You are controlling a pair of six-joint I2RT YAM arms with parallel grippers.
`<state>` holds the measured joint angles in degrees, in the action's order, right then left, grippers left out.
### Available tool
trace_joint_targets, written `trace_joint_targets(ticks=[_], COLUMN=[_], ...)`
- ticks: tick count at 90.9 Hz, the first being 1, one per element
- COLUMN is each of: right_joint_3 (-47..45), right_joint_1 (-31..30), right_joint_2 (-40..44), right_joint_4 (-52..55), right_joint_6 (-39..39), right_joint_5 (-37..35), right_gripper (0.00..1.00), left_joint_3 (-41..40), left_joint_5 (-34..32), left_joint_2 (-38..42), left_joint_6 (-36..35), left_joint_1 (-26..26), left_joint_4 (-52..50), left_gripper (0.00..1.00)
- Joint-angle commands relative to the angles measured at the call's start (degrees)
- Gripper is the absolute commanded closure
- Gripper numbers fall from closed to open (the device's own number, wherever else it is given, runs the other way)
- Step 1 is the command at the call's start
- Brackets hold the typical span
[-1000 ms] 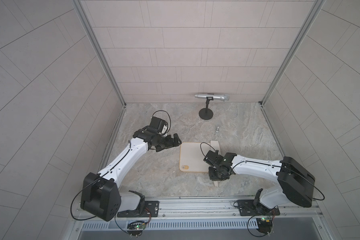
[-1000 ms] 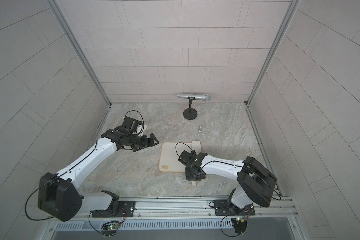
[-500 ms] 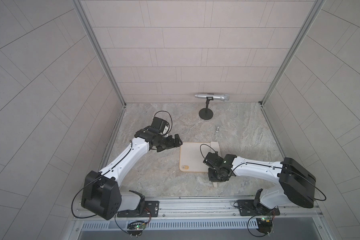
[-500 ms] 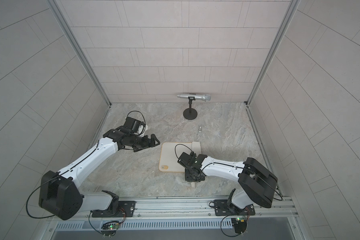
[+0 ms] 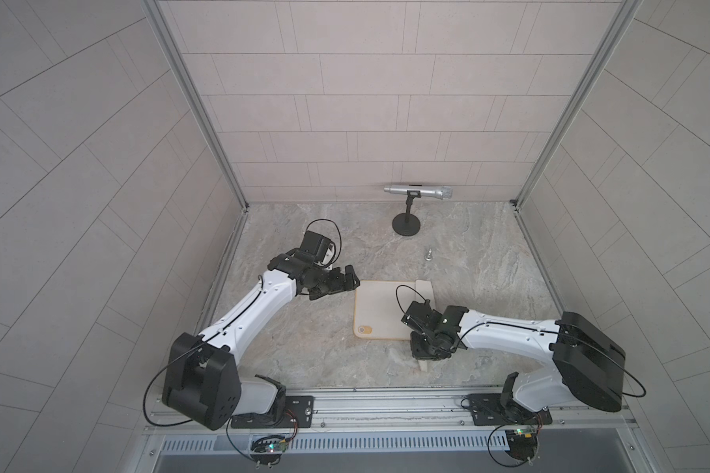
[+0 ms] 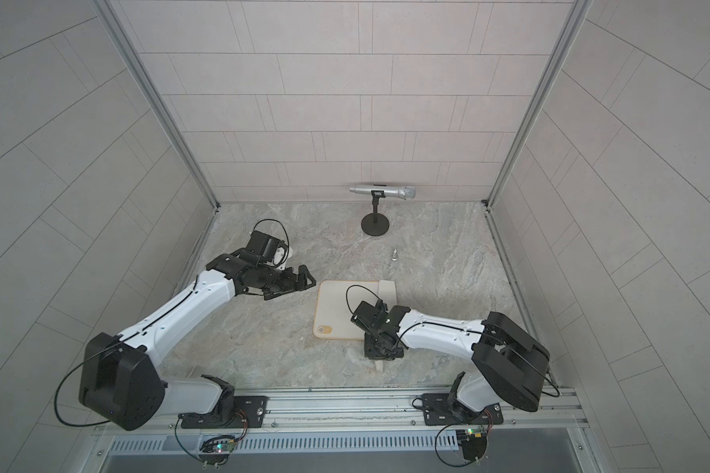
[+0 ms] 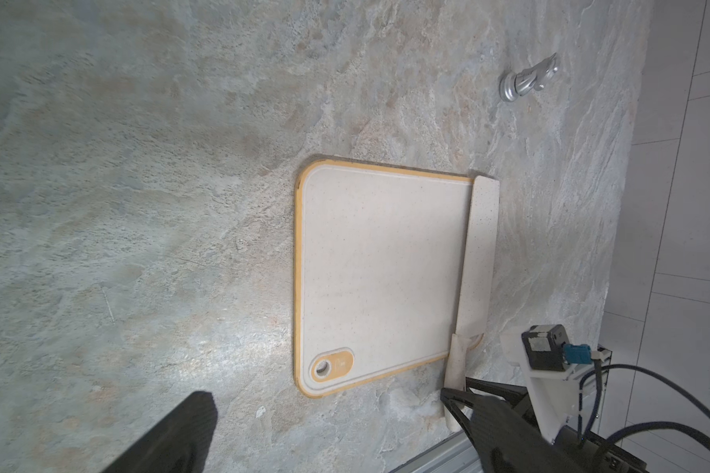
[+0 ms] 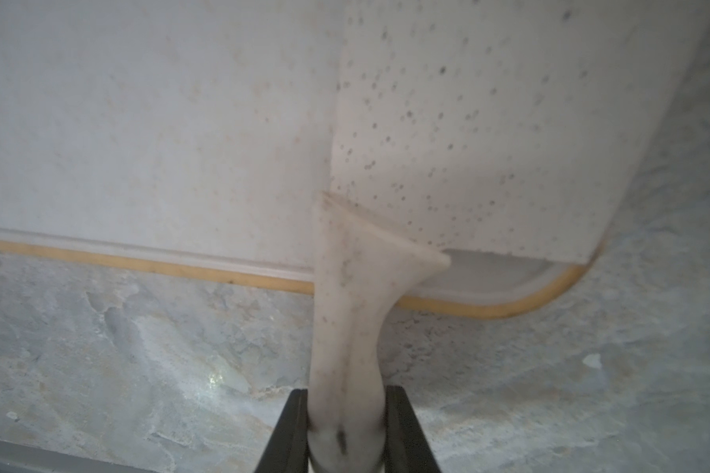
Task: Align the knife with the edge of the cutting board
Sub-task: Adjust the knife at the edge of the cutting board.
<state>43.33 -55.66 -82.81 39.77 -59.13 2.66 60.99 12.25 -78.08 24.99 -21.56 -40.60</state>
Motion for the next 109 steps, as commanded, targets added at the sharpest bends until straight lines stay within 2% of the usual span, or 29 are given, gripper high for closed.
trace_joint_targets(ticks=[1,57,109], right_joint_3=[-0.35,-0.53,-0.75], right_joint_1=[-0.59,-0.76,-0.77], right_joint_2=[0.28,0.35,0.67], right_joint_4=[-1.07,0.16,1.38], right_joint_6=[0.46,0.77,1.2], right_joint_5=[0.93,0.68,0.29], right_gripper=[0.82,0.82,0.77], left_joint_3=[-0.7,-0.7,-0.61], left_joint_5=[-0.6,-0.71,-0.95], left_joint_2=[-0.14,-0.27,-0.2], left_joint_6=[-1.13,-1.23,-1.19], left_joint_1=[-0.24,-0.25,-0.35], left_joint_4=[-0.62,-0.71,-0.8], left_gripper=[0.0,0.0,0.0])
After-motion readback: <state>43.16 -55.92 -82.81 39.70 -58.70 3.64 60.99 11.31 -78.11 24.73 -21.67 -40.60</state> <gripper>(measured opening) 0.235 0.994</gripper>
